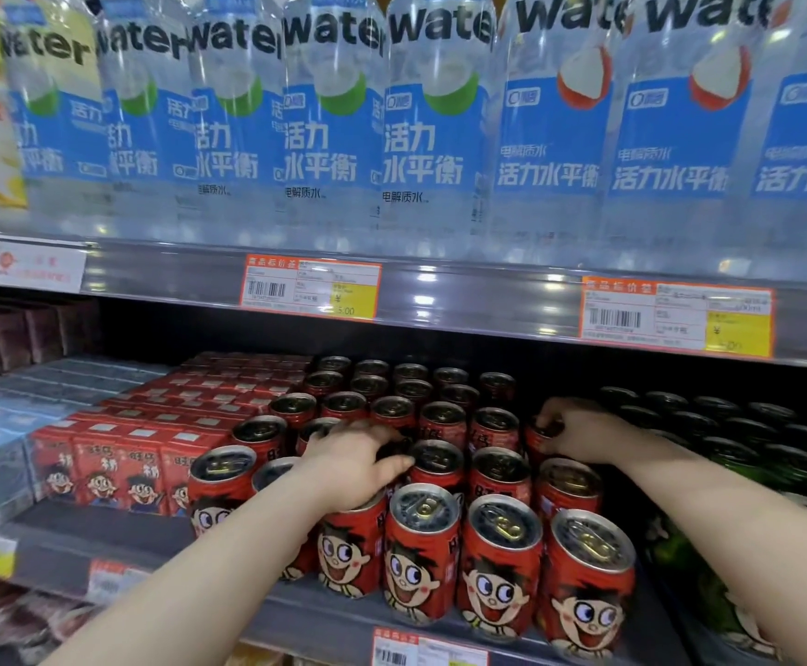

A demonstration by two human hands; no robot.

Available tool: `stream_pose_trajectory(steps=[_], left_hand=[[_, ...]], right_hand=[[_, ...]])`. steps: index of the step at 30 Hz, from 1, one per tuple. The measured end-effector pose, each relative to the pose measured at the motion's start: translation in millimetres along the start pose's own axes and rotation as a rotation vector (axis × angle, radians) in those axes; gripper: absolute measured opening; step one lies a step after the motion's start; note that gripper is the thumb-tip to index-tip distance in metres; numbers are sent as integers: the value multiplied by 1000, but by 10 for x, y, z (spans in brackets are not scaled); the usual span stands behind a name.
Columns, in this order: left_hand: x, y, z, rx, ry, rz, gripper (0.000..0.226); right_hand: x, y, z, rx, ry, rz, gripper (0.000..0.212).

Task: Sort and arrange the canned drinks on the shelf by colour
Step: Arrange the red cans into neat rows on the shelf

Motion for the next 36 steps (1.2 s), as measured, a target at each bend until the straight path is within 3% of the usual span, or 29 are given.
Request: stream_pose_trajectory(steps=[7,12,15,17,19,26,29,32,36], left_hand=[[10,18,10,7,-8,-3,54],[-9,10,-12,3,9,-42,53],[-93,29,-46,-14,-25,-358,42],[-195,88,-106,-43,-71,-691,33],[-314,224,-183,-44,-145,-805,29],[-423,1037,-504,-11,-215,-381,23],[-346,1221,-626,15,-124,-297,47],[-208,1209,-685,59,-17,-165,77],[-78,1133,-711,112,-128,101,78]], right_hand=[[-22,111,-55,-1,39,-52,24],[83,682,-362,-268,-21,51,33],[241,1078,-615,-439,137,73,47],[403,1207,-731,-462,295,34,61],[563,1214,-774,-446,394,-91,70],[637,1205,-784,-357,431,-131,65],[611,1365,-835,-322,355,-66,64],[555,1582,-919,-343,108,55,65],[695,1759,-981,-388,99,-36,67]])
Point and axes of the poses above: each hand's wrist, its own z-axis towards the middle knuckle, its own x-axis out of the palm, y = z × x, the point moved 4 cm from there along z, towards the middle knuckle, and after that the axes turned 5 degrees about z, right-handed, at the moved point
